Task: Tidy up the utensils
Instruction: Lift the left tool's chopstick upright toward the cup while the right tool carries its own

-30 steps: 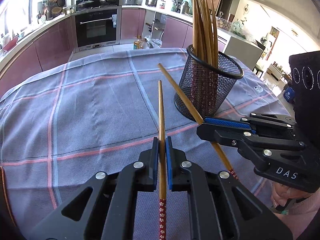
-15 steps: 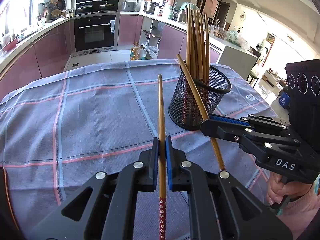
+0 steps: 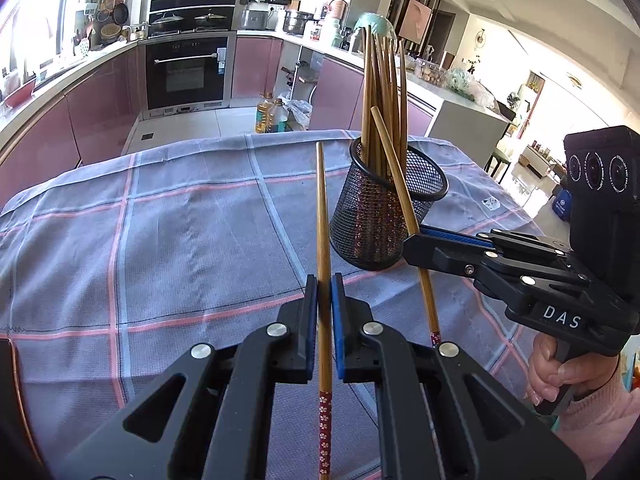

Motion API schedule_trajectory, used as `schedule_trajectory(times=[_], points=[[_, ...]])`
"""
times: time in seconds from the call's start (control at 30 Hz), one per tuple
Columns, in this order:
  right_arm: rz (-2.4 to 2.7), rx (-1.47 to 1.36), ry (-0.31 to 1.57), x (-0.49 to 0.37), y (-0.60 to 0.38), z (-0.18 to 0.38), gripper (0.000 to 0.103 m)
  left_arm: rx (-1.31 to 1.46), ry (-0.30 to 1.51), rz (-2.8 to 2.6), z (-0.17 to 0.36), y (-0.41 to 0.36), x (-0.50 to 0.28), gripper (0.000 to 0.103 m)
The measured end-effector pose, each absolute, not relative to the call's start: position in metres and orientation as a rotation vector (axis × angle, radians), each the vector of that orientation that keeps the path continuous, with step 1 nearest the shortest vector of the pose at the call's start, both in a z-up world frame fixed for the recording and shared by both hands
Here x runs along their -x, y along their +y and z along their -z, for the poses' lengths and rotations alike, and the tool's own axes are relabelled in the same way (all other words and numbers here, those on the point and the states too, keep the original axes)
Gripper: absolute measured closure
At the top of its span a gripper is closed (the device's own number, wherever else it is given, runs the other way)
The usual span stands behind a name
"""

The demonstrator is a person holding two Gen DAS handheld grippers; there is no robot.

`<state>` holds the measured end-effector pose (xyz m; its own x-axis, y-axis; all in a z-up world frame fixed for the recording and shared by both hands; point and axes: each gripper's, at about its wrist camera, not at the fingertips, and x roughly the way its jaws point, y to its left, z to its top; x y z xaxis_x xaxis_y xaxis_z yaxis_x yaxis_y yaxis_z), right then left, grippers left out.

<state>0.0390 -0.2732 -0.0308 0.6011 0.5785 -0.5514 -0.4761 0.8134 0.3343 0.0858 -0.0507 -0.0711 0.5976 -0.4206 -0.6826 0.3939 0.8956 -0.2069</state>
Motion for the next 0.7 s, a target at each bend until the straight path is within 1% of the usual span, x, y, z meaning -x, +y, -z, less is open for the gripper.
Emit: schedule_trajectory(times=[0.7], points=[[-0.615,-0.160,0.697,-0.0387,-0.2753,0.0313,0.097,0.043,0.781,0.485,0.0630,-0.0507,-0.0816,0.095]])
